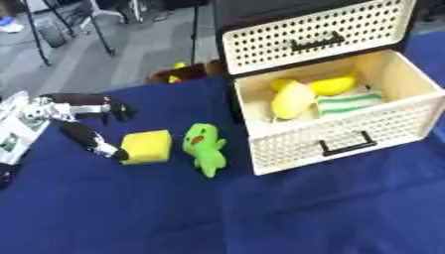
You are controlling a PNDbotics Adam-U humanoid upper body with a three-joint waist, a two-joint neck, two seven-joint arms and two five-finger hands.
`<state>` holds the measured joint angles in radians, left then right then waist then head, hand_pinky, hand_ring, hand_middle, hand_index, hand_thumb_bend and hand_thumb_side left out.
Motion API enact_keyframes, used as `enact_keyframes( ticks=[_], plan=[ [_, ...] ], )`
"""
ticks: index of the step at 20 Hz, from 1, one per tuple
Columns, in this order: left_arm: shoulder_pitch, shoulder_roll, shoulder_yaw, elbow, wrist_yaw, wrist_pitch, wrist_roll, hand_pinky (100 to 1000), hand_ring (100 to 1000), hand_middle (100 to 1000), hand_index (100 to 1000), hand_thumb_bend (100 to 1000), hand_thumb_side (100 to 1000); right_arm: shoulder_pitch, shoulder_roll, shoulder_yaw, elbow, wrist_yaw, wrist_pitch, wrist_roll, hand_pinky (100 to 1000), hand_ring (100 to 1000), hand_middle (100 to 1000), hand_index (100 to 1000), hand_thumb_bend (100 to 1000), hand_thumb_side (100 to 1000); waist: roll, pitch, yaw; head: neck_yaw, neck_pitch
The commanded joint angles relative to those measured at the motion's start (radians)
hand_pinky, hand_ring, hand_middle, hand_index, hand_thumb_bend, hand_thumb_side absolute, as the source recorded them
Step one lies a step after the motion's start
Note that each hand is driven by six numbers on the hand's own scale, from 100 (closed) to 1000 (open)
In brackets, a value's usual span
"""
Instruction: Pick up objects from table and place into drawer.
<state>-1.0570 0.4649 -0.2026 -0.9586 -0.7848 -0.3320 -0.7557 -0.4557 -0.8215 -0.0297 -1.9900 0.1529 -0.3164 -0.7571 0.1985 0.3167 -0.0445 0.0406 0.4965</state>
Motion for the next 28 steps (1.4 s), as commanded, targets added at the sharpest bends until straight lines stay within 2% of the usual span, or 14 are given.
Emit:
enact_keyframes(
  ticks=[1, 11, 14, 20, 28],
  plan=[
    [-0.024, 0.014, 0.021, 0.009, -0.047, -0.027, 0.023, 724, 852, 844, 989, 708, 642, -0.018, -0.012, -0.002, -0.010, -0.010, 0.002, 0.007, 461, 549, 504, 721, 100, 988, -0.006, -0.013, -0.008, 0.009, -0.018],
    [-0.030, -0.013, 0.057, 0.087, -0.185, -0.040, 0.086, 736, 858, 848, 975, 706, 640, -0.032, 0.007, 0.004, -0.010, -0.020, 0.003, 0.024, 452, 540, 497, 720, 100, 985, 0.003, 0.015, -0.061, 0.031, -0.041],
    [-0.030, -0.017, 0.063, 0.103, -0.218, -0.043, 0.098, 726, 851, 836, 962, 682, 650, -0.034, 0.014, 0.005, -0.010, -0.022, 0.004, 0.028, 451, 538, 496, 720, 100, 985, 0.004, 0.021, -0.070, 0.036, -0.045],
    [-0.029, -0.017, 0.072, 0.124, -0.243, -0.039, 0.126, 689, 805, 773, 904, 573, 648, -0.028, 0.021, 0.002, -0.010, -0.024, 0.007, 0.034, 450, 536, 490, 721, 102, 983, 0.004, 0.025, -0.074, 0.038, -0.044],
    [-0.032, -0.010, 0.055, 0.116, -0.252, -0.052, 0.124, 663, 771, 738, 871, 552, 652, -0.014, 0.029, -0.001, -0.010, -0.027, 0.018, 0.040, 451, 535, 487, 724, 107, 981, 0.002, 0.015, -0.066, 0.035, -0.030]
  ],
)
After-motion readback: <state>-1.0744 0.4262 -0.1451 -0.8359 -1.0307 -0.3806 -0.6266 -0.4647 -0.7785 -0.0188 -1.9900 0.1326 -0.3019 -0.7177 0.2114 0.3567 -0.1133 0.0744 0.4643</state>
